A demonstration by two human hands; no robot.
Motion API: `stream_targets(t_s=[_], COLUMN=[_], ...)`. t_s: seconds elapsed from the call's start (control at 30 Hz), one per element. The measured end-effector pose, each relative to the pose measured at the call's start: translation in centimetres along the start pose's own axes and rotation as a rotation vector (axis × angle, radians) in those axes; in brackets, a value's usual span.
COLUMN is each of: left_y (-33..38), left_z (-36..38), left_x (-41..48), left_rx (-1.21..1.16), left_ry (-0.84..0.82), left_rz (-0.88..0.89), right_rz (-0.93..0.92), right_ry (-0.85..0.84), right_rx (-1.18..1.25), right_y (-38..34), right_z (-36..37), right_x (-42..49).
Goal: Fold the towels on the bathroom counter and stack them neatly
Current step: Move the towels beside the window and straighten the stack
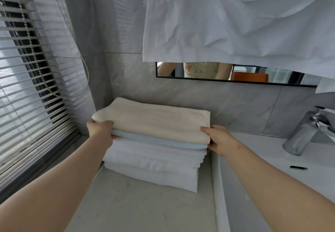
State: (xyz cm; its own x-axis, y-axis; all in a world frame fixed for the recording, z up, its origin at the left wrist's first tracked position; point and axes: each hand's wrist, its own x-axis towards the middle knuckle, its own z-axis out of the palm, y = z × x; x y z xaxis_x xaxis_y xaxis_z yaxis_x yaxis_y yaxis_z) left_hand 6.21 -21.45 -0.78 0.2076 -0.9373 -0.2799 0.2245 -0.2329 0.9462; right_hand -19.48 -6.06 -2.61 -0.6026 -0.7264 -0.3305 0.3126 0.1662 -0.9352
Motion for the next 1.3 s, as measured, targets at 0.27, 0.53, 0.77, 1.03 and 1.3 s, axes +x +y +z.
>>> stream_targets(t_s=[0.27,0.53,0.77,1.03,1.3], left_y=[-1.1,-2.1,-2.4,-0.8,-1.1], left_z=[0.0,1.8,2.7,2.7,1.0], left_x=[-1.2,-2.9,-4.4,-3.0,0.6], left_rx=[0.333,0.048,-0.054,-0.047,0.031], left_ry=[0.149,0.128,0.021,-0.085,-0.078], left_rz=[-0.002,-0.226,-0.381,-0.4,-0.317], right_rz=[0.196,0.26,0.197,0.212,0.246], right_ry=[-0.029,-0.092,-0.122,-0.159,-0.088], right_rx=[-0.232,-0.321,-0.098,0.001,-0.217], right_y=[0.4,-0.8,-1.8,-1.6,0.2], right_z=[-0.3,-1.0,0.1,0.6,-0.1], right_x=[-1.8,-3.2,-4.2,-3.5,-2.1])
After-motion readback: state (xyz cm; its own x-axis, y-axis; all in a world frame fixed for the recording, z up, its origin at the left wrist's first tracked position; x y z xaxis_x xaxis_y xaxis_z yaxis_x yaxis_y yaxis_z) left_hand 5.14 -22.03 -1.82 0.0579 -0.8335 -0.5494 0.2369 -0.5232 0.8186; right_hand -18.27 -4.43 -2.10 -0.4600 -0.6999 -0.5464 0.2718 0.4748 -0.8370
